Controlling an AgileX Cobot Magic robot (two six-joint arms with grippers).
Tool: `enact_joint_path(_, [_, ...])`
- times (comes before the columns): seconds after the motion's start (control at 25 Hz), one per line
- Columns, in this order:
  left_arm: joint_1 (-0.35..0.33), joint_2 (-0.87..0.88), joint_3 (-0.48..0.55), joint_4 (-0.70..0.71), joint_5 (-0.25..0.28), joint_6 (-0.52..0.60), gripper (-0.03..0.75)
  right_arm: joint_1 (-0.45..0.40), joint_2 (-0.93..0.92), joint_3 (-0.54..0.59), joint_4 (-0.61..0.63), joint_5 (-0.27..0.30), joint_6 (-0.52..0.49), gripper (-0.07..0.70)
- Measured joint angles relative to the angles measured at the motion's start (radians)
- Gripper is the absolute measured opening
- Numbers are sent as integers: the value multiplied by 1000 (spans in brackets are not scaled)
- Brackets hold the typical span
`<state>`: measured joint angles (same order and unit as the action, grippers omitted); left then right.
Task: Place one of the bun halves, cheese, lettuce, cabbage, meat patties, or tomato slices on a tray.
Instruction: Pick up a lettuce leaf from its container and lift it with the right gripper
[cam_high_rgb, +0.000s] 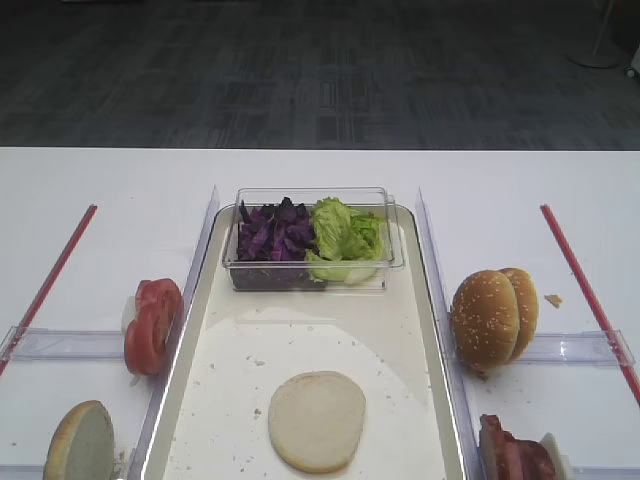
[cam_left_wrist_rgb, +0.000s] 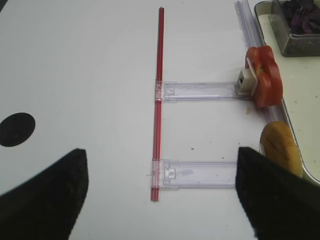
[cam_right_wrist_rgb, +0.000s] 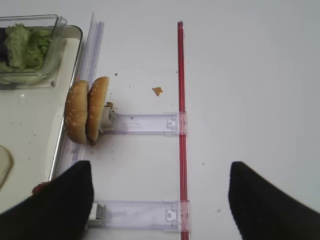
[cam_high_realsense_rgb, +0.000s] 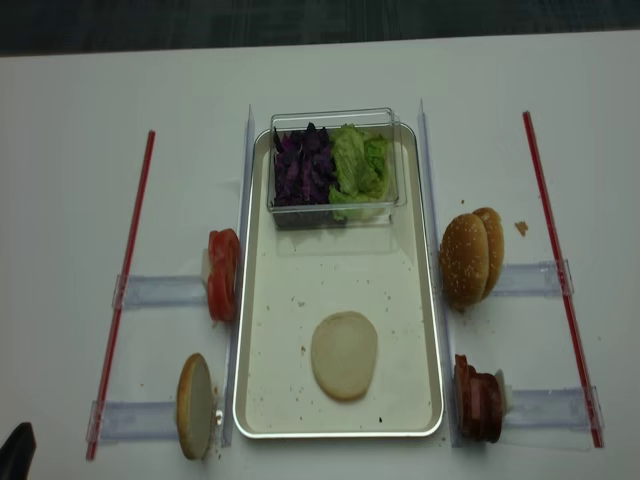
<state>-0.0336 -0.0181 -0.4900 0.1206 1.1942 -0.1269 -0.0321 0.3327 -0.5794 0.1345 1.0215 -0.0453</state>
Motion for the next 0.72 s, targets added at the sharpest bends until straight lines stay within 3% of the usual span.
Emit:
enact_joint_path(0.36, [0,0,0,0,0,0,554,0,447,-210,-6,-61,0,577])
enact_joint_path(0.72, [0,0,0,0,0,0,554,0,874,-468,-10,-42,0,577])
